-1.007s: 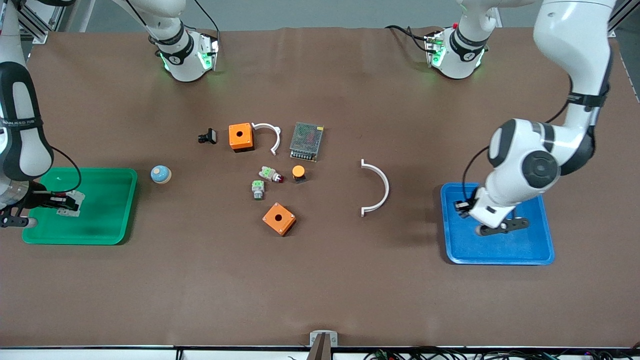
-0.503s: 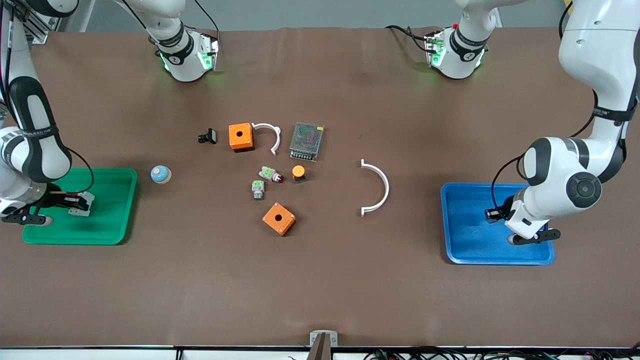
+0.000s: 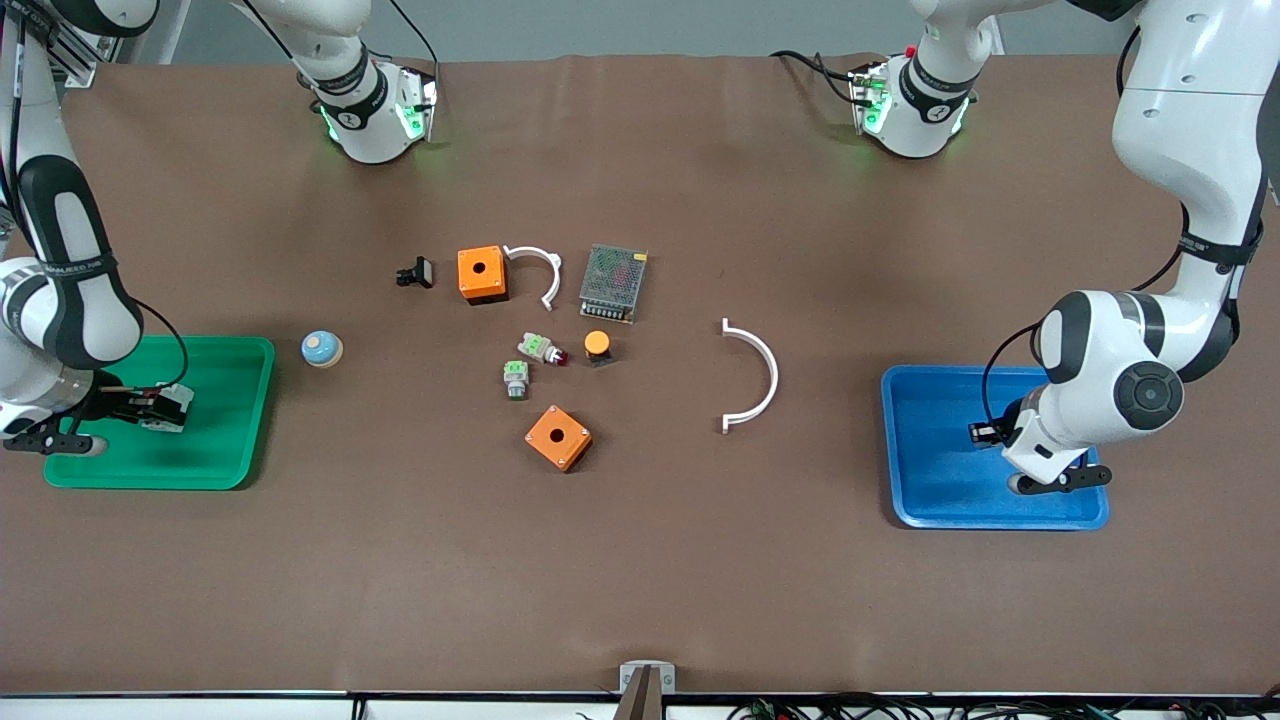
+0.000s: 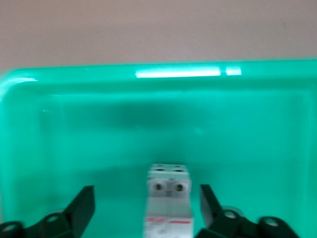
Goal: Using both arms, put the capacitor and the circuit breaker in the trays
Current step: 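Carry the capacitor into the blue tray while the right gripper places the breaker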
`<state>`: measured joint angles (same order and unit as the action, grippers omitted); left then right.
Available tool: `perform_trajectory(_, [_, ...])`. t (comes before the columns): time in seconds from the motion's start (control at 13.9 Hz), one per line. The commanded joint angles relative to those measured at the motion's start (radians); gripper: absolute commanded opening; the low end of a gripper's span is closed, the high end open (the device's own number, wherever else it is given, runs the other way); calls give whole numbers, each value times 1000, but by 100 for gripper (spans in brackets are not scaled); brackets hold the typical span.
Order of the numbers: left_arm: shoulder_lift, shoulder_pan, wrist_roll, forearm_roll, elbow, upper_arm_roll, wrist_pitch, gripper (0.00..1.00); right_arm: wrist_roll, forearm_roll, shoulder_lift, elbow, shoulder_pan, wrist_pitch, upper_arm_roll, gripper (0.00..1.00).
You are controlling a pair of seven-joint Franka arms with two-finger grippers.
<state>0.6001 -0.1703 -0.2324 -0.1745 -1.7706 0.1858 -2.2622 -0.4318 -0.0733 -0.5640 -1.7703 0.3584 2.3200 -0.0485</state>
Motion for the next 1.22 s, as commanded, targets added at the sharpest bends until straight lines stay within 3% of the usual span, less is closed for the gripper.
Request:
perform_trajectory(0.0, [26,-3,5,-20,17,1,-25,20,2,45,41,183,-62,-248,2,100])
perform_trajectory(0.14, [32,-3,5,-20,17,1,-42,21,86,66,41,271,-114,-365,2,100])
perform_trajectory(0.36, [40,-5,4,-20,17,1,-45,25,234,66,104,276,-182,-471,4,100])
perform_trajectory(0.43, [37,-5,7,-20,17,3,-45,44,276,66,128,278,-203,-523,4,100])
perform_trajectory(0.5, [30,-5,8,-20,16,3,-45,87,336,66,163,276,-226,-574,4,100])
perform_trajectory(0.58, [15,-1,7,-20,14,3,-37,100,400,66,196,272,-248,-626,4,100])
perform_trajectory(0.72, [-61,-11,10,-20,-7,6,-1,100,441,66,251,272,-276,-695,4,100])
perform_trajectory(1.01, [-233,-15,30,-5,-10,35,247,100,435,139,331,281,-329,-771,10,100])
perform_trajectory(1.15, [-324,-18,60,39,-9,44,356,100,435,130,346,282,-331,-774,12,100])
